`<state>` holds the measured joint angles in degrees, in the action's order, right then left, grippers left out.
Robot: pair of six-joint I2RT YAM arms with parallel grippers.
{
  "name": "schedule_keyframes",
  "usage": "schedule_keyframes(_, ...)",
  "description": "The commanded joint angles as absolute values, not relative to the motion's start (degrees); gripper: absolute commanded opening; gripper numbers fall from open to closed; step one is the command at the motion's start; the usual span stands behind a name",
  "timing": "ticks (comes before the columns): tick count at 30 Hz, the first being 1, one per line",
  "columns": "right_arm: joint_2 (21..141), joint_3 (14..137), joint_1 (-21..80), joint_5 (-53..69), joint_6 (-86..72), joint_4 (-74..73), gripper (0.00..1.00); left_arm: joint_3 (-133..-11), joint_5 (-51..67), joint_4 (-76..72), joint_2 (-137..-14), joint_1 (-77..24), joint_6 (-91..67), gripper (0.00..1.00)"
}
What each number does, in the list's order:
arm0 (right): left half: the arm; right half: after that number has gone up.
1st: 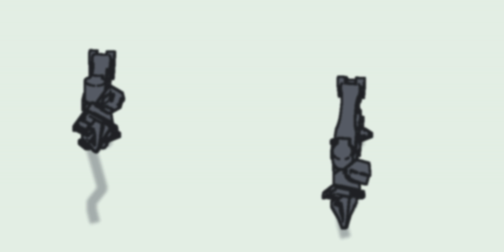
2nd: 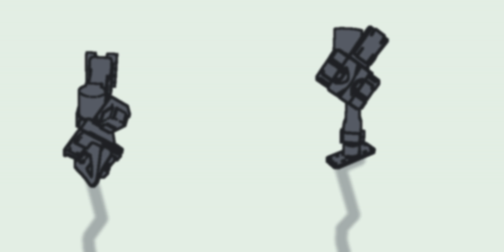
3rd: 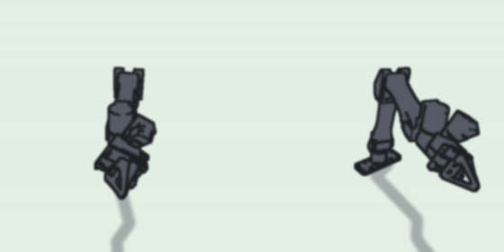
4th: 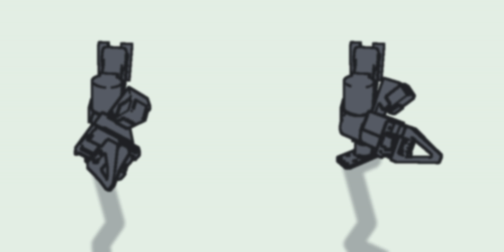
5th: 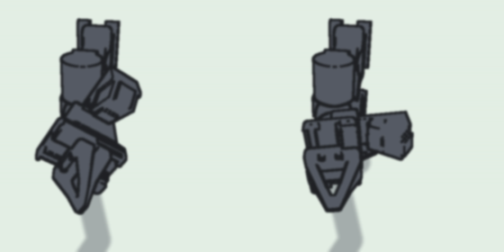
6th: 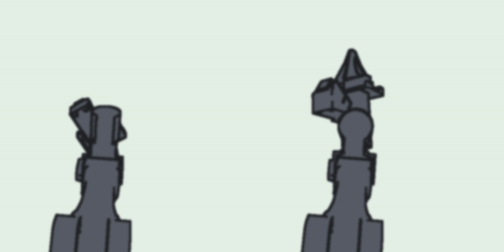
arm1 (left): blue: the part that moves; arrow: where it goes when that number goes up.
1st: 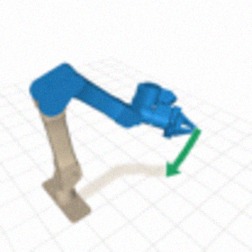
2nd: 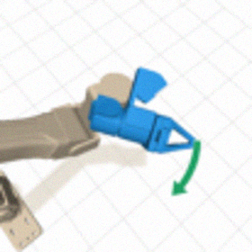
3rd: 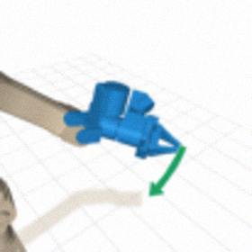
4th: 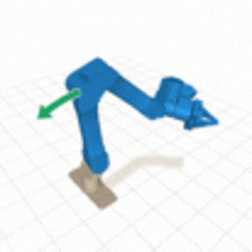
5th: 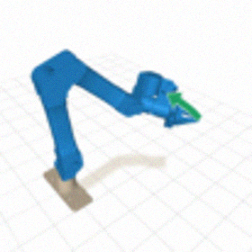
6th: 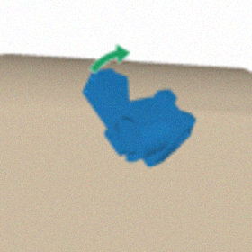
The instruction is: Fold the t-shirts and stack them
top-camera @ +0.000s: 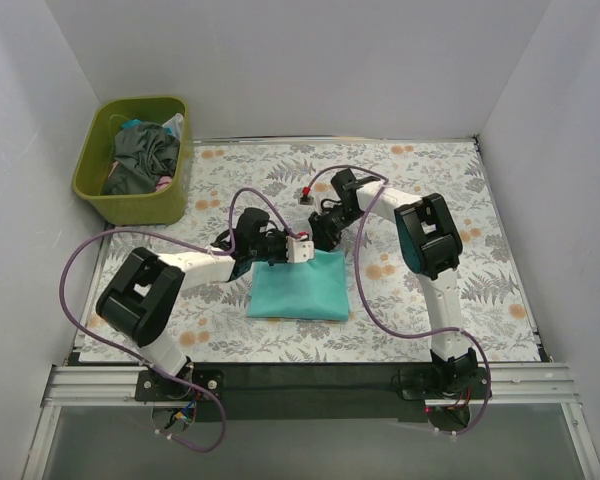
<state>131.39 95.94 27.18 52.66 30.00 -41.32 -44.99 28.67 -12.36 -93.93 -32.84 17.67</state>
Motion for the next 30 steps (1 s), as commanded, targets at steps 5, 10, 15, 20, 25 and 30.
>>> schedule_keyframes(5, 127.53, 102.56, 20.93, 39.03, 29.45, -42.01, 0.40, -45.70, 26.28, -17.58, -98.78, -32.08, 18.28, 0.00)
schedule_keyframes(10, 123.93, 99.51, 17.85, 39.28, 28.65, -42.89, 0.42, -49.21, 25.31, -14.07, -99.67, -30.94, 14.86, 0.07)
schedule_keyframes(15, 118.92, 94.49, 16.79, 42.88, 26.29, -42.45, 0.49, -57.02, 31.17, -3.54, -95.28, -26.82, 3.10, 0.31)
schedule_keyframes(20, 119.79, 94.92, 16.35, 48.41, 21.37, -41.22, 0.61, -64.60, 39.19, 8.15, -92.72, -19.27, -10.27, 0.45)
schedule_keyframes(25, 122.07, 95.89, 16.44, 49.49, 18.55, -39.29, 0.58, -65.83, 41.65, 14.06, -95.09, -15.21, -18.36, 0.42)
schedule_keyframes(30, 123.84, 96.15, 16.44, 49.74, 17.84, -39.37, 0.59, -66.27, 44.56, 16.43, -99.30, -14.06, -21.88, 0.42)
